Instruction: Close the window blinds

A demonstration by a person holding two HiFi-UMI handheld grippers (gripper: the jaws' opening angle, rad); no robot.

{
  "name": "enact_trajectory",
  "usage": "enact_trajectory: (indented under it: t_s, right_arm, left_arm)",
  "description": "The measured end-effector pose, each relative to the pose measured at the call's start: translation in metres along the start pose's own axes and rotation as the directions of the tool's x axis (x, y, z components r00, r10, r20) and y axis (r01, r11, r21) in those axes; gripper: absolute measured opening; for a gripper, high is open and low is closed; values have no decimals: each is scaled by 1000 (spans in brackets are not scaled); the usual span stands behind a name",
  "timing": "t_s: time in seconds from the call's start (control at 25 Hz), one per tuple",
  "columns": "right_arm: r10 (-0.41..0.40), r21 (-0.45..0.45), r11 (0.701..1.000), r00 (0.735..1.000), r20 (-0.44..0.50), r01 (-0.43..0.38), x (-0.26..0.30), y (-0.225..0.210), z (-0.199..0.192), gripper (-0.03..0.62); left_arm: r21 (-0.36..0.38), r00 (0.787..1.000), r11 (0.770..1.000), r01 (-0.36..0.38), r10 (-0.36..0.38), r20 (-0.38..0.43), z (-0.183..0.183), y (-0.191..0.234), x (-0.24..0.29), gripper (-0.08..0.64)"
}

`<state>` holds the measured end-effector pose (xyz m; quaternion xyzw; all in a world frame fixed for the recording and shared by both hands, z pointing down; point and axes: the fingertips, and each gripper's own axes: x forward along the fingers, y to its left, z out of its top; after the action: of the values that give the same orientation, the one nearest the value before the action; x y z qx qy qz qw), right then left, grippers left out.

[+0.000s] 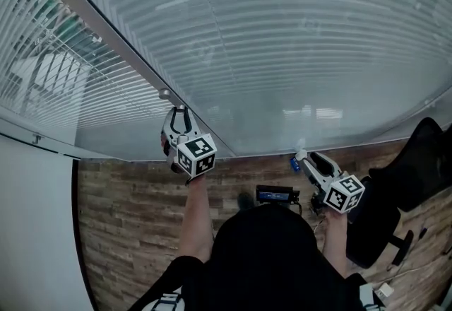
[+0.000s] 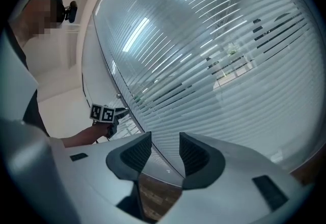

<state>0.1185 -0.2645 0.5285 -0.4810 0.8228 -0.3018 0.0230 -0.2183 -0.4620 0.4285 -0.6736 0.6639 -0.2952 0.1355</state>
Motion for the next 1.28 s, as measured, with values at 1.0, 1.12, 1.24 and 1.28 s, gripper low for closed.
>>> enact_trajectory:
  t_s: [1.0,1.12,1.24,1.28]
  right_arm:
    - [-7,7,1000,1000,0,7,-2,-3,-2,176]
    - [-1,8,1000,1000,-3,1,-1,-7,-6,176]
    - [10,10,1000,1000,-2,-10,2,-13,-15,176]
    - [12,10,1000,1000,-2,-12,3,-15,-18,176]
  left_arm:
    - [-76,1000,997,25,-25,-8,-5,2,4,138]
    - [62,1000,998,-10,12,-25,-8,-3,5,137]
    - [52,1000,999,1,0,-18,-15,-13,6,138]
    - [-17,1000,1000,26,-27,-11,-18,-16,6,138]
